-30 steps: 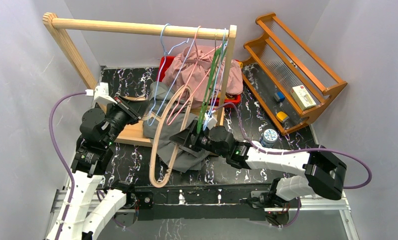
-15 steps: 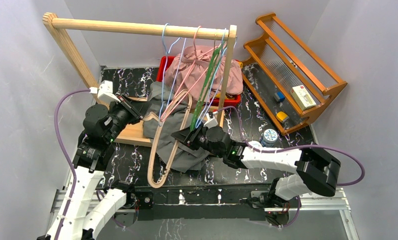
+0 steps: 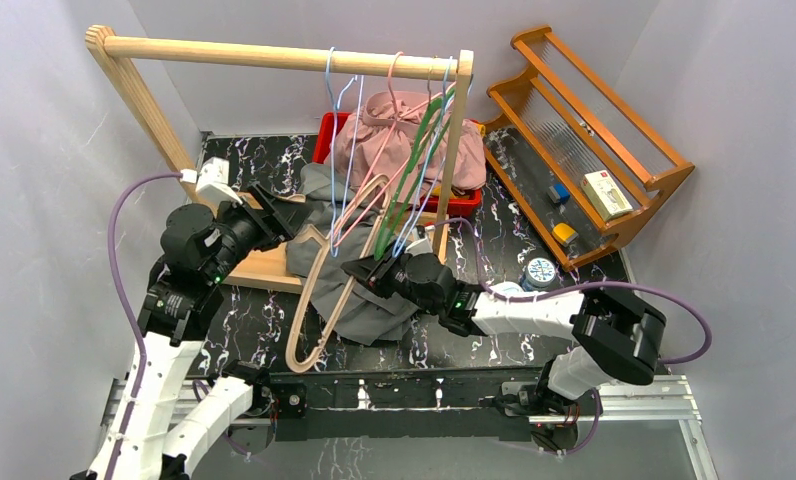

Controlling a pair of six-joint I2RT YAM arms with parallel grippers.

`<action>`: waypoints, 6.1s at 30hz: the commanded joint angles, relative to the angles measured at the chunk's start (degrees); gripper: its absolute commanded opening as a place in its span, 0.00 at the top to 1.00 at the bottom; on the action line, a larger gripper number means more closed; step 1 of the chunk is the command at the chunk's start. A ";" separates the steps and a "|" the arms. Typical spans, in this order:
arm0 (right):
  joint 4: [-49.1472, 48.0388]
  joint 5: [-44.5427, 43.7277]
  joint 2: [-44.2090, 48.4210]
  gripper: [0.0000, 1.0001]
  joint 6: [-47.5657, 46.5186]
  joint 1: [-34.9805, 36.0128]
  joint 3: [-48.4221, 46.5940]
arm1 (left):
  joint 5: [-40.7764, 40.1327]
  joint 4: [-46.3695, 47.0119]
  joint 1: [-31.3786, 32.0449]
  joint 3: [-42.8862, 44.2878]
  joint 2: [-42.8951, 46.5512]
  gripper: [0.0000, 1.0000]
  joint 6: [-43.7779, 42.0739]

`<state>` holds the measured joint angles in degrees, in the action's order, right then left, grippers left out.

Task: Remove the skirt from the hanger
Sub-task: Place the hanger at the clothesline, then pick up the skirt from the center of the board.

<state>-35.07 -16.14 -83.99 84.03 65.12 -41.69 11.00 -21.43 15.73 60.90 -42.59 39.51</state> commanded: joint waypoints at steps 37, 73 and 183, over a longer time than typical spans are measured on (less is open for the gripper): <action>-5.92 -2.36 -2.55 0.76 3.82 -0.09 -5.93 | 6.33 -27.82 0.14 8.00 -0.52 1.00 -10.40; 33.23 4.77 14.44 0.02 -75.66 -4.07 -9.11 | -12.57 -27.71 5.47 53.92 -34.52 1.00 -36.24; 44.69 11.94 22.80 1.00 -67.07 -42.47 -29.38 | -28.90 -9.96 5.50 25.23 -2.85 0.02 -23.03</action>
<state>16.51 -7.11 -57.71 17.72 24.29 -63.09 -15.88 -31.79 21.12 87.22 -47.90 16.71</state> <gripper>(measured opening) 0.061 0.983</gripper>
